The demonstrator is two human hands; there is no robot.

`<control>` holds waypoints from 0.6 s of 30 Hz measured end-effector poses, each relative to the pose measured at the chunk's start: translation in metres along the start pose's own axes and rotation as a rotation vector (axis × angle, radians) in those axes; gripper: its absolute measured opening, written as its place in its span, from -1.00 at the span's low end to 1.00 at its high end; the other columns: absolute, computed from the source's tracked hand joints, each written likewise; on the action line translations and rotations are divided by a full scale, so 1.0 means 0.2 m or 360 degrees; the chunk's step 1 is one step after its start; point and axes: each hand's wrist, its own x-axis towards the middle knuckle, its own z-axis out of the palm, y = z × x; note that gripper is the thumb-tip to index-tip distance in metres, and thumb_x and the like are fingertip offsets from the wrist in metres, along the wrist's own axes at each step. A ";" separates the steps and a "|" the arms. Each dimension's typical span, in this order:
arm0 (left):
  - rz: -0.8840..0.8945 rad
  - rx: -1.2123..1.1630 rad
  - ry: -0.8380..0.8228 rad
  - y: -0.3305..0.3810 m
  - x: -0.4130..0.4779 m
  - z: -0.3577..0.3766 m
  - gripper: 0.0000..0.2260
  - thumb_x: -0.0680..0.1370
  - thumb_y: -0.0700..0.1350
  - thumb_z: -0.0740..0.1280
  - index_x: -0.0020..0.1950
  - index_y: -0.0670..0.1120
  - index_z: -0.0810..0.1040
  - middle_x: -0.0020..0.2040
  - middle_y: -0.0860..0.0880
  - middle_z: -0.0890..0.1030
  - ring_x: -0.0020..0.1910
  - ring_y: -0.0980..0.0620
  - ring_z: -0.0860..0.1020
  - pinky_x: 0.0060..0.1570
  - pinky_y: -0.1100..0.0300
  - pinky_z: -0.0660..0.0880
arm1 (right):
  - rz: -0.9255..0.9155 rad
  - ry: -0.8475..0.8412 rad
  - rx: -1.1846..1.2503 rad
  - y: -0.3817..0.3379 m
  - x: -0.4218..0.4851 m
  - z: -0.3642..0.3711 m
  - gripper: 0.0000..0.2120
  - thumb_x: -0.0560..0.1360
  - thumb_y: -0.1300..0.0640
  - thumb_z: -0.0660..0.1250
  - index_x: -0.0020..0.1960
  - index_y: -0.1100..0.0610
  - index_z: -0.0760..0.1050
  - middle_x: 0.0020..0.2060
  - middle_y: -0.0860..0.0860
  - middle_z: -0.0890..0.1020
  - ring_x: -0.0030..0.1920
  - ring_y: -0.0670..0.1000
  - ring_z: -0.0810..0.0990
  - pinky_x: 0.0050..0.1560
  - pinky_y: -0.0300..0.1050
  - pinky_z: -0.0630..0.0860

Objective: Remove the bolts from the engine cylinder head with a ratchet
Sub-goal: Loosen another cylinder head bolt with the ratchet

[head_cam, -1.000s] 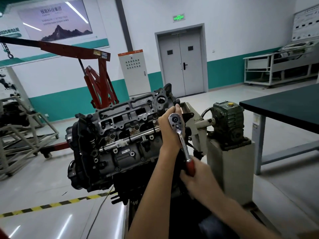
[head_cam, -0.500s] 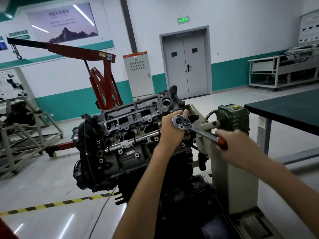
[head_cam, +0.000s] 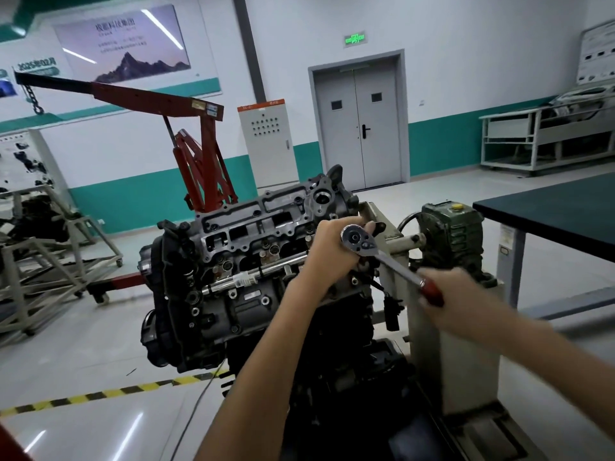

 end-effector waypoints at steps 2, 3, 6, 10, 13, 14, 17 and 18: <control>0.0067 0.0022 -0.0085 0.00 0.02 -0.03 -0.60 0.58 -0.19 0.33 -0.44 -0.06 0.30 -0.50 0.06 0.29 -0.48 0.13 0.22 -0.43 0.29 0.19 | -0.0156 0.0020 -0.0487 0.05 0.08 -0.15 -0.86 0.45 0.14 0.32 0.01 0.08 0.48 -0.40 -0.16 0.46 -0.42 -0.23 0.48 -0.44 -0.40 0.40; 0.0057 -0.0009 -0.0087 0.00 0.02 -0.03 -0.60 0.58 -0.18 0.32 -0.44 -0.11 0.31 -0.50 0.05 0.29 -0.48 0.12 0.22 -0.43 0.28 0.19 | -0.0212 0.0085 -0.0574 0.05 0.10 -0.18 -0.82 0.44 0.14 0.34 0.04 0.07 0.49 -0.44 -0.22 0.41 -0.44 -0.28 0.43 -0.46 -0.47 0.29; -0.0028 -0.0165 0.0087 0.01 0.00 0.03 -0.58 0.61 -0.19 0.28 -0.46 -0.08 0.31 -0.52 0.07 0.31 -0.51 0.13 0.24 -0.46 0.24 0.19 | -0.0128 0.0071 -0.0275 0.04 0.05 -0.10 -0.85 0.42 0.17 0.35 -0.01 0.05 0.49 -0.40 -0.14 0.48 -0.42 -0.21 0.49 -0.36 -0.34 0.47; -0.0078 -0.0379 0.0405 0.00 -0.01 0.12 -0.57 0.62 -0.21 0.24 -0.43 -0.29 0.26 -0.50 -0.23 0.27 -0.49 0.02 0.21 -0.46 0.07 0.14 | 0.0104 -0.0139 0.0729 -0.13 -0.10 0.23 -0.83 0.36 0.22 0.43 -0.22 0.09 0.44 -0.51 -0.03 0.50 -0.54 -0.15 0.47 -0.49 -0.24 0.45; -0.0097 -0.0375 0.0488 0.00 -0.01 0.14 -0.58 0.63 -0.21 0.23 -0.39 -0.32 0.23 -0.47 -0.22 0.23 -0.46 0.05 0.18 -0.45 0.13 0.13 | 0.0157 -0.0465 0.1477 -0.31 -0.12 0.35 -0.84 0.39 0.22 0.40 -0.22 0.16 0.41 -0.45 0.06 0.59 -0.45 0.06 0.59 -0.38 -0.16 0.51; -0.0091 -0.0343 0.0492 0.00 -0.01 0.14 -0.59 0.63 -0.22 0.23 -0.39 -0.31 0.23 -0.47 -0.18 0.22 -0.46 0.07 0.18 -0.45 0.17 0.13 | 0.0149 -0.0526 0.1593 -0.33 -0.11 0.36 -0.86 0.41 0.23 0.38 -0.22 0.18 0.41 -0.42 0.10 0.58 -0.42 0.12 0.60 -0.33 -0.11 0.52; -0.0115 -0.0328 0.0387 -0.01 -0.01 0.12 -0.59 0.63 -0.21 0.24 -0.40 -0.25 0.23 -0.46 -0.09 0.23 -0.45 0.07 0.18 -0.45 0.11 0.14 | 0.0285 -0.0562 0.1691 -0.29 -0.10 0.27 -0.84 0.45 0.28 0.32 -0.26 0.20 0.37 -0.50 0.11 0.48 -0.52 0.10 0.49 -0.46 -0.12 0.47; -0.0103 -0.0298 0.0315 -0.01 -0.01 0.10 -0.59 0.62 -0.20 0.25 -0.42 -0.19 0.24 -0.47 -0.07 0.25 -0.46 0.09 0.19 -0.46 0.12 0.16 | 0.0326 -0.0522 0.1577 -0.24 -0.09 0.21 -0.80 0.47 0.27 0.31 -0.29 0.20 0.35 -0.55 0.08 0.43 -0.59 0.05 0.42 -0.55 -0.17 0.41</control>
